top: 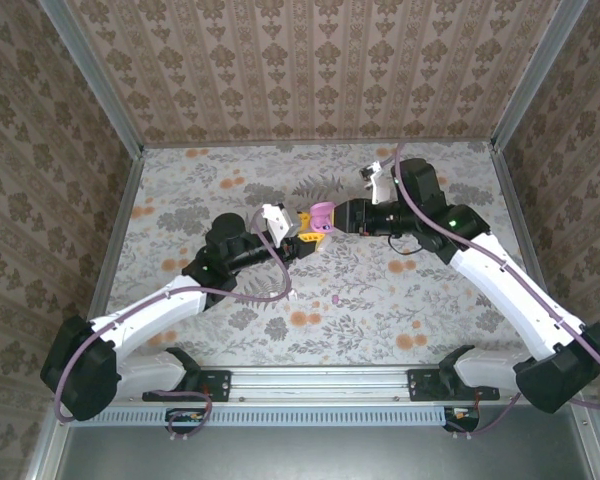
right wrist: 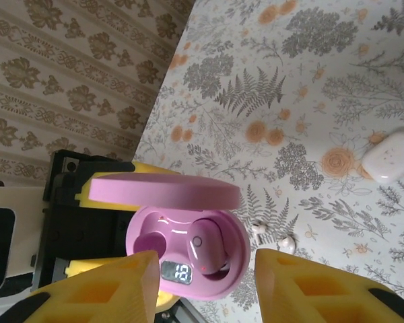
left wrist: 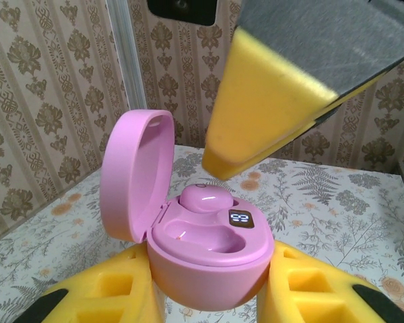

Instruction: Insert wireless bluetooth earbuds into charging case

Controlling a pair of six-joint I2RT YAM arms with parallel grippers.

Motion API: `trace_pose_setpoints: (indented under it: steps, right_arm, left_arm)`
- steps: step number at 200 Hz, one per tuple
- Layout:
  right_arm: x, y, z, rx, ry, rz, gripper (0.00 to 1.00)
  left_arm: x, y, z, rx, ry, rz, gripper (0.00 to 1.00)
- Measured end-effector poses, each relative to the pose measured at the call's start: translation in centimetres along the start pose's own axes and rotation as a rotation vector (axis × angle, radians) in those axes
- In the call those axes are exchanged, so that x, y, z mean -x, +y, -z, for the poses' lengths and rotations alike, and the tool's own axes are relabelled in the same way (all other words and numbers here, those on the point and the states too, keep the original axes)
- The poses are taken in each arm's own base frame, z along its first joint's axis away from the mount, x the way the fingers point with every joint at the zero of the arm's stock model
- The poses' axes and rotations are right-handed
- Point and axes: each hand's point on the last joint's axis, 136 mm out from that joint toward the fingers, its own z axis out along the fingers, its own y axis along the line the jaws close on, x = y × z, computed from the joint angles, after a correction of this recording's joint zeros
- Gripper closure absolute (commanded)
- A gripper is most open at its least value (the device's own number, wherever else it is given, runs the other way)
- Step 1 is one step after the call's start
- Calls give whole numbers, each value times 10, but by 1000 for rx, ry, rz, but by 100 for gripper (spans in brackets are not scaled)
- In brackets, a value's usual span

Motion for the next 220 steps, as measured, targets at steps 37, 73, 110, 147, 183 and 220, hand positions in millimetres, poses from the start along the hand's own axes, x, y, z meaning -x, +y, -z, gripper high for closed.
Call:
trace_pose_setpoints:
  steps: [37,73,110,147,183,220]
  right_arm:
    - [-3,-7,-10,-9,30,-16,58]
    - [-4,-6,-9,-6,31,-21,57]
    - [4,-4,13,5,-38,-35,55]
    - [10,-11,57,-22,-171,-57,56]
    - [-15,-51,51,-135,-125,-157,57]
    - [-69,-101,22,-259,56,-324,60]
  left_arm:
    - [1,-1,2,1,0,0,70]
    - [0,-1,2,0,4,2,70]
    - [3,-1,3,1,-3,-2,70]
    - [11,-2,7,4,-20,-18,70]
    - [15,-3,10,12,-27,-30,70]
    - [29,-1,20,50,-54,-51,70]
